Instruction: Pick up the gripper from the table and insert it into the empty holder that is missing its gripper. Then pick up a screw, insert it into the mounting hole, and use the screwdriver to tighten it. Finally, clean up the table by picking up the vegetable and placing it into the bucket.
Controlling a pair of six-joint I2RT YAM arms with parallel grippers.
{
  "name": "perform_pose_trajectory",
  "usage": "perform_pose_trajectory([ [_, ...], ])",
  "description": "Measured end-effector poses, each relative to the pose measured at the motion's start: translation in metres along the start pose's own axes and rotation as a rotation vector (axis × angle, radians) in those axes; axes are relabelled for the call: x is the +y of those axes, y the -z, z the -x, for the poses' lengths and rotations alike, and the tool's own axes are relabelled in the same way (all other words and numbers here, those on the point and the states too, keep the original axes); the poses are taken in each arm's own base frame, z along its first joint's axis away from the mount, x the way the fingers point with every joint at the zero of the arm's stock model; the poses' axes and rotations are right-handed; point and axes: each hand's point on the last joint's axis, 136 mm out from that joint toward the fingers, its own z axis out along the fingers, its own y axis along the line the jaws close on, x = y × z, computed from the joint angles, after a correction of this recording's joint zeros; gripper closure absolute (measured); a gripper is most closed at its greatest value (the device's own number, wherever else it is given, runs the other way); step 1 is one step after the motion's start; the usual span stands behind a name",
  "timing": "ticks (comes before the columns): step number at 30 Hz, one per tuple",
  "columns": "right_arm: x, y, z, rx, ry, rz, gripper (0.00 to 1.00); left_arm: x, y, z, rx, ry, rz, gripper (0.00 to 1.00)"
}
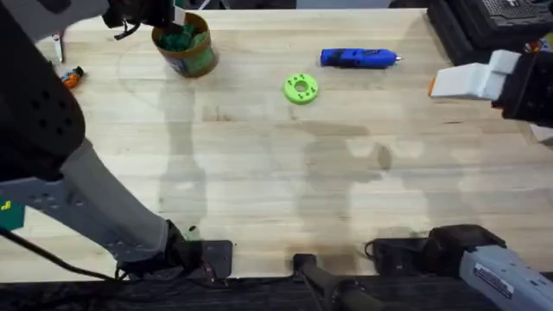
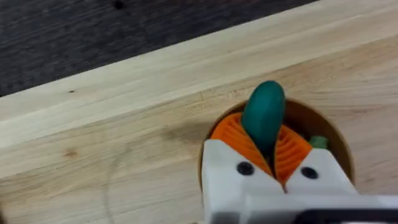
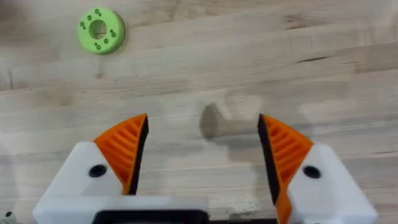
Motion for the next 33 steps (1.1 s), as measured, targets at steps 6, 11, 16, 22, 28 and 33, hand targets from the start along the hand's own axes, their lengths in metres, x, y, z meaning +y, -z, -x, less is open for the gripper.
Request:
perform_pose_trajectory([
  [6,0.0000,0.0000,0.0000,0.000,0.000,0.000,0.044,0.0047,-0.0051,0.0025,-0.016,-0.002,0.022,0.925],
  [11,0.0000,0.0000,0.0000,0.000,0.000,0.000,0.044,0.0048,-0.0052,0.0028,-0.017,-0.003,0.023,0.820],
  [16,0.0000,0.0000,0.0000,0.000,0.000,0.000,0.045,0.0048,-0.0052,0.0028,-0.017,-0.002,0.023,0.777],
  [22,0.0000,0.0000,0.0000,0.000,0.000,0.000,0.044,0.0047,-0.0052,0.0027,-0.017,-0.003,0.023,0.673],
  [28,0.0000,0.0000,0.0000,0.000,0.000,0.000,0.045,0.0048,-0.0052,0.0027,-0.017,0.000,0.023,0.536],
  [33,0.0000,0.0000,0.0000,0.000,0.000,0.000,0.045,0.0047,-0.0052,0.0027,-0.017,0.001,0.023,0.440],
])
